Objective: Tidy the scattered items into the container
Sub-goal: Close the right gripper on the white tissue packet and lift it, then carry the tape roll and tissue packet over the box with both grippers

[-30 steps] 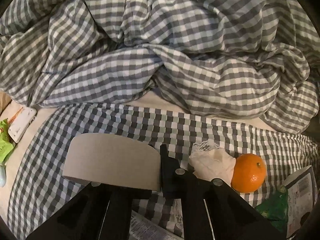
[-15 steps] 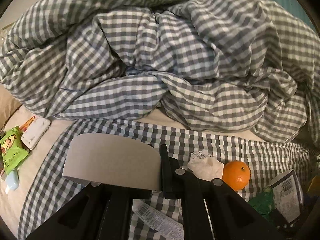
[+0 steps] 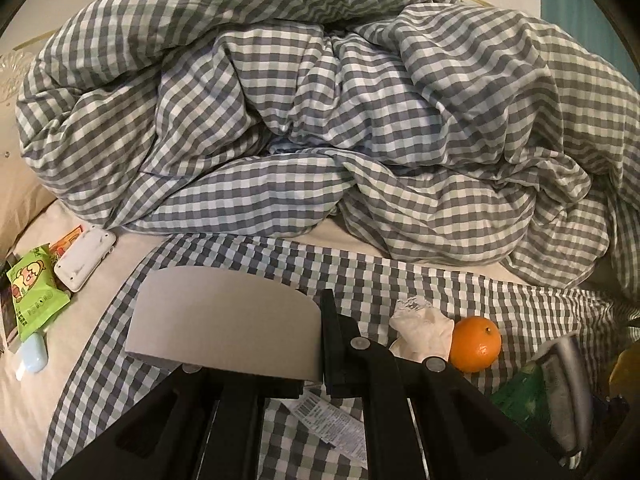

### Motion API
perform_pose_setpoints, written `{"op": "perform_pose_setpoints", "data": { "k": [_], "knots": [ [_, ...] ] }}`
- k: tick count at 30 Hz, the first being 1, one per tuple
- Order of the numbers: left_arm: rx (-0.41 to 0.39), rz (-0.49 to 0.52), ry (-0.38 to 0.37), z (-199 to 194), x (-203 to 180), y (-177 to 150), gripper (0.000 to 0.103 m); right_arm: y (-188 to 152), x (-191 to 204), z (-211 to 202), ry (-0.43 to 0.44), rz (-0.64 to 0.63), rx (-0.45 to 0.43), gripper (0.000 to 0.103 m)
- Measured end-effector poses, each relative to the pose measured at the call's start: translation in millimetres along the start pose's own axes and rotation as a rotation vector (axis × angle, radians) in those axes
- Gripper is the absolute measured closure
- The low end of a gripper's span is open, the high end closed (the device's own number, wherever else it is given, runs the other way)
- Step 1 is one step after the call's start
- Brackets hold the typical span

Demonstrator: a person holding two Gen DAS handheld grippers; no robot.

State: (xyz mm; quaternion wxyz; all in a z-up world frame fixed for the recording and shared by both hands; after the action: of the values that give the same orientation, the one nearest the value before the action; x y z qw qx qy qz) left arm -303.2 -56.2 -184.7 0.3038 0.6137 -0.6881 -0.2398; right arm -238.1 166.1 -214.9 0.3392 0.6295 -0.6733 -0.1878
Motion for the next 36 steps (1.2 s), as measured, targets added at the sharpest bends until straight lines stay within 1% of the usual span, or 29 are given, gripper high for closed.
{"op": "perform_pose_setpoints", "data": {
  "k": [1, 3, 5, 6, 7, 8, 9, 10, 11, 13, 15, 16, 17, 18, 19, 21, 28, 33, 36],
  "knots": [
    [0.001, -0.003, 0.000, 0, 2, -1, 0.097, 1, 2, -4, 0.014, -0.002, -0.019, 0.042],
    [0.004, -0.009, 0.001, 0, 5, -2, 0.097, 1, 8, -16, 0.064, -0.027, -0.077, 0.043],
    [0.008, -0.014, 0.001, 1, 8, -3, 0.097, 1, 15, -18, 0.060, -0.052, -0.092, 0.043],
    [0.011, -0.017, 0.000, 2, 10, -4, 0.097, 1, 17, -14, 0.035, -0.066, -0.077, 0.043],
    [0.012, -0.024, -0.002, 2, 11, -4, 0.097, -1, 18, -6, -0.021, -0.085, -0.056, 0.043],
    [0.013, -0.027, -0.003, 2, 12, -5, 0.097, -2, 17, -2, -0.055, -0.092, -0.057, 0.043],
    [0.012, -0.027, -0.004, 2, 13, -6, 0.097, -3, 13, 1, -0.111, -0.090, -0.071, 0.042],
    [0.011, -0.026, -0.003, 1, 14, -6, 0.097, -4, 8, 4, -0.150, -0.080, -0.076, 0.037],
    [0.009, -0.023, -0.002, 0, 14, -6, 0.097, -4, 1, 6, -0.175, -0.063, -0.073, 0.034],
    [0.012, -0.022, -0.001, 0, 15, -7, 0.097, -4, -15, 16, -0.160, -0.001, -0.015, 0.032],
    [0.012, -0.025, -0.001, 0, 16, -7, 0.097, -3, -30, 25, -0.105, 0.079, 0.051, 0.051],
    [0.011, -0.027, 0.000, 0, 16, -7, 0.097, -3, -35, 25, -0.098, 0.103, 0.057, 0.074],
    [0.010, -0.027, 0.000, 0, 17, -7, 0.097, -3, -39, 25, -0.098, 0.121, 0.064, 0.079],
    [0.010, -0.027, 0.001, -1, 16, -7, 0.097, -2, -42, 24, -0.094, 0.130, 0.068, 0.081],
    [0.009, -0.026, -0.001, -1, 16, -7, 0.097, 0, -44, 20, -0.087, 0.137, 0.060, 0.088],
    [0.006, -0.025, -0.003, -3, 14, -6, 0.097, 0, -47, 14, -0.078, 0.147, 0.054, 0.089],
    [-0.020, -0.005, -0.008, -26, 5, 1, 0.097, 12, -40, -25, -0.047, 0.155, -0.033, 0.090],
    [-0.065, 0.009, -0.009, -61, -3, 12, 0.097, 24, -33, -61, -0.019, 0.156, -0.093, 0.090],
    [-0.099, 0.019, -0.012, -88, -10, 19, 0.097, 29, -32, -92, -0.001, 0.160, -0.137, 0.090]
  ]
}}
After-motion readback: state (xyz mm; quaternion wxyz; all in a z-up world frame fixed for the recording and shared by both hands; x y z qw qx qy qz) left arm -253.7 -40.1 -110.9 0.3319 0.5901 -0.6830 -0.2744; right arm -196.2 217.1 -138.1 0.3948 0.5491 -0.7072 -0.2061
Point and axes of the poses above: each gripper's, at about its wrist camera, not at the fingertips, and z roughly the way its jaws point, x to its left, y to its top, the point moved 2 cm from there along z, roughly the way its jaws point, and after that the axes turned 14 degrees about z, right-handed, at the moved point
